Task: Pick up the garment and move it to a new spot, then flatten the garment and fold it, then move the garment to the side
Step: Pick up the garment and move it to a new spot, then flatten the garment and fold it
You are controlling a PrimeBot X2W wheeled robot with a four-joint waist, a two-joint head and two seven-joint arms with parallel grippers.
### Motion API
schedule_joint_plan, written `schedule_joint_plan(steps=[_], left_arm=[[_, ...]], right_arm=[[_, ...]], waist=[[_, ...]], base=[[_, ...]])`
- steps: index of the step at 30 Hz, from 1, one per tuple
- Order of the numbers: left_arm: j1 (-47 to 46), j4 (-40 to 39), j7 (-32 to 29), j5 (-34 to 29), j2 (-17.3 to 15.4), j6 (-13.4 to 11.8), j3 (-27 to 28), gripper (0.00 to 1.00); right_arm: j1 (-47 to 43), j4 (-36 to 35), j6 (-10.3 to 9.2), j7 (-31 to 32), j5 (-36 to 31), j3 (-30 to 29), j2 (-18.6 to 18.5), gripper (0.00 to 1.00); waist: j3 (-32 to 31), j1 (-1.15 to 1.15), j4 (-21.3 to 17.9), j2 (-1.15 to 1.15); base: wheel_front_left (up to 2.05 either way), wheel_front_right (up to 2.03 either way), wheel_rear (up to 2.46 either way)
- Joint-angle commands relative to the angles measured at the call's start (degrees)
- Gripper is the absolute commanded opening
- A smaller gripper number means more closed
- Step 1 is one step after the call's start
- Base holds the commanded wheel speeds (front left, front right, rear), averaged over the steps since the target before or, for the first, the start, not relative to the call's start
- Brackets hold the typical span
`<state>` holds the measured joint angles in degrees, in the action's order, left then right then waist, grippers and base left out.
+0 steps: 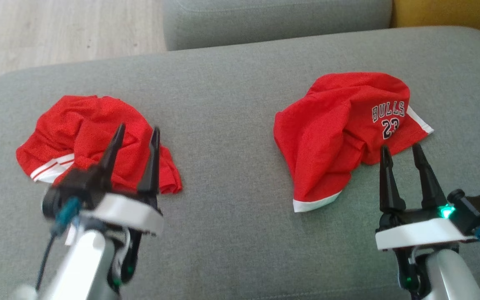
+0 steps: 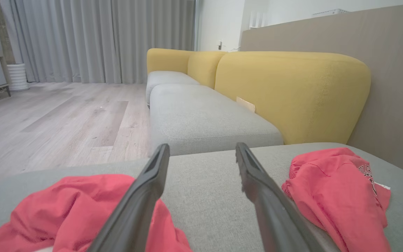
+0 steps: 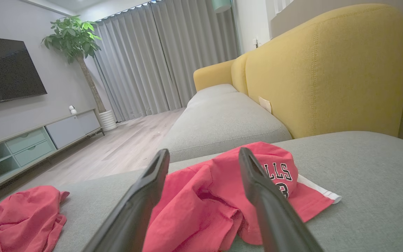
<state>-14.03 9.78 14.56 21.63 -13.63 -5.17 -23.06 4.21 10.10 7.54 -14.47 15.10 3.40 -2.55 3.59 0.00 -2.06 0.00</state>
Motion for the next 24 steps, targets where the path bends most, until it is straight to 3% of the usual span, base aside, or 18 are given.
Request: schedule_joint_plan(steps=[1,9,17,24], left_arm=[[-0.3,-3.1,0.4,-1.1,0.1,-0.5,3.4,1.00],[8.1,-7.3,0.4,-6.9,5.7,2.0,9.1,1.00],[7.9,-7.2,0.4,-9.3,8.1,5.2,11.1,1.00],[7.2,-6.3,0.4,-10.7,9.5,7.4,11.9,1.00]], right_arm=[[0.5,-1.4,-0.05,-0.5,-0.3,1.1,-0.3,1.00],[-0.5,-1.0,-0.05,-0.5,-0.3,1.0,-0.3,1.00],[-0.7,1.4,-0.05,-0.5,-1.1,0.4,-0.3,1.00],[2.5,14.2,-0.05,0.6,-2.1,-0.9,-0.3,1.00]], waist=[[-0.6,0.00,0.5,0.00],[-2.0,0.00,1.2,0.00],[-0.6,0.00,2.9,0.00],[1.9,0.00,5.3,0.00]], base=[[0.00,0.00,0.00],[0.00,0.00,0.00],[0.00,0.00,0.00],[0.00,0.00,0.00]])
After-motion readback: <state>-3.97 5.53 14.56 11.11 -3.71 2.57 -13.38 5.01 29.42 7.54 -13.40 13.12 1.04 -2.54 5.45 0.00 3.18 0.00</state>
